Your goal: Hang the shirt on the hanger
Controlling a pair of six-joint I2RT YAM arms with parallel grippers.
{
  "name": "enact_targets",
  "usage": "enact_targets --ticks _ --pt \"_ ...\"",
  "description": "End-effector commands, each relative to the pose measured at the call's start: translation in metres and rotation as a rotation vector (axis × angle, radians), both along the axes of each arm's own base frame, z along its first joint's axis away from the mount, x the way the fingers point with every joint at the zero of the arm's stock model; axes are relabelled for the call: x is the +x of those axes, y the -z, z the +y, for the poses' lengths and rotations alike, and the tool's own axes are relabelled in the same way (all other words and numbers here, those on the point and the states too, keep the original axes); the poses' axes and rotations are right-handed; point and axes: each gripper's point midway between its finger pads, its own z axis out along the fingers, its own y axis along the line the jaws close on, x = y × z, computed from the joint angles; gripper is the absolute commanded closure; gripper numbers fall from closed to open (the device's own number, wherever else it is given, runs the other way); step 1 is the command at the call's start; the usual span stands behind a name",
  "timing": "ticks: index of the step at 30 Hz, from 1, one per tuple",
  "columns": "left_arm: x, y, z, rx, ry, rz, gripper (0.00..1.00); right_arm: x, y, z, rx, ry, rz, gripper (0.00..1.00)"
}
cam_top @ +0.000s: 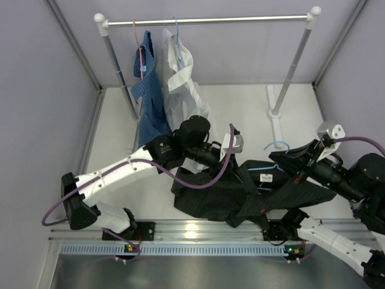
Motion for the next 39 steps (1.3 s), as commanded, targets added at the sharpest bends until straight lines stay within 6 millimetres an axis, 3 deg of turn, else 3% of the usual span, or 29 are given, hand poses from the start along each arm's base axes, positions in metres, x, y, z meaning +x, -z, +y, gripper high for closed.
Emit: enact_targets --ticks 1,2,3,6,10,12,14,20,22,23,27,28,29,31,32,33,35,36,37,39 --pt "-0.002 -0.008 0.011 -0.054 -0.004 -0.093 0.82 0.010 -0.038 -0.022 0.154 0.143 -0.073 1.00" --pt "-0.001 -0.008 0.011 -0.053 -0.007 -0.095 0.83 0.009 -0.037 -0.020 0.155 0.129 -0.072 1.00" --pt "-0.002 -0.007 0.012 -0.052 -0.003 -0.093 0.92 0.008 -0.037 -0.019 0.161 0.125 -0.068 1.00" --pt "-0.002 -0.011 0.010 -0.059 0.002 -0.092 0.99 0.003 -0.037 -0.007 0.163 0.054 -0.060 1.00" --pt "-0.001 -0.021 0.007 -0.074 -0.002 -0.090 1.00 0.001 -0.036 0.004 0.153 0.006 -0.045 1.00" --pt "-0.002 -0.026 0.008 -0.081 -0.002 -0.088 0.87 0.003 -0.034 0.008 0.147 -0.005 -0.035 1.00" --pt "-0.005 -0.034 0.008 -0.102 0.015 -0.093 0.81 0.003 -0.029 0.015 0.133 -0.030 -0.020 1.00" --pt "-0.008 -0.045 0.009 -0.121 0.030 -0.092 0.79 0.008 -0.021 0.026 0.124 -0.054 0.002 1.00" --pt "-0.009 -0.044 0.009 -0.123 0.038 -0.097 0.97 0.009 -0.022 0.026 0.126 -0.050 -0.001 1.00" --pt "-0.009 -0.040 0.010 -0.115 0.035 -0.093 1.00 0.009 -0.023 0.024 0.128 -0.045 -0.004 1.00" --pt "-0.007 -0.035 0.012 -0.111 0.025 -0.107 1.00 0.009 -0.025 0.022 0.133 -0.033 -0.013 0.98" --pt "-0.007 -0.035 0.013 -0.115 0.025 -0.120 1.00 0.010 -0.024 0.021 0.130 -0.025 -0.012 0.92" --pt "-0.007 -0.035 0.014 -0.119 0.021 -0.131 1.00 0.011 -0.024 0.019 0.123 -0.019 -0.022 0.74" --pt "-0.007 -0.036 0.019 -0.128 0.009 -0.158 1.00 0.013 -0.019 0.014 0.101 0.006 -0.024 0.60" --pt "-0.007 -0.035 0.021 -0.129 0.008 -0.168 1.00 0.013 -0.017 0.009 0.080 0.019 -0.040 0.38" --pt "-0.009 -0.038 0.026 -0.134 0.011 -0.180 1.00 0.011 -0.006 0.005 0.038 0.027 -0.013 0.26" --pt "-0.012 -0.035 0.033 -0.111 0.021 -0.194 1.00 -0.001 -0.003 0.000 -0.020 -0.012 -0.021 0.15" --pt "-0.014 -0.037 0.037 -0.110 0.025 -0.200 1.00 -0.008 0.002 0.000 -0.059 -0.047 -0.014 0.15" --pt "-0.015 -0.038 0.039 -0.109 0.032 -0.211 1.00 -0.029 0.012 -0.005 -0.111 -0.121 0.024 0.15" --pt "-0.020 -0.036 0.046 -0.094 0.041 -0.204 1.00 -0.044 0.022 -0.010 -0.170 -0.175 0.048 0.18"
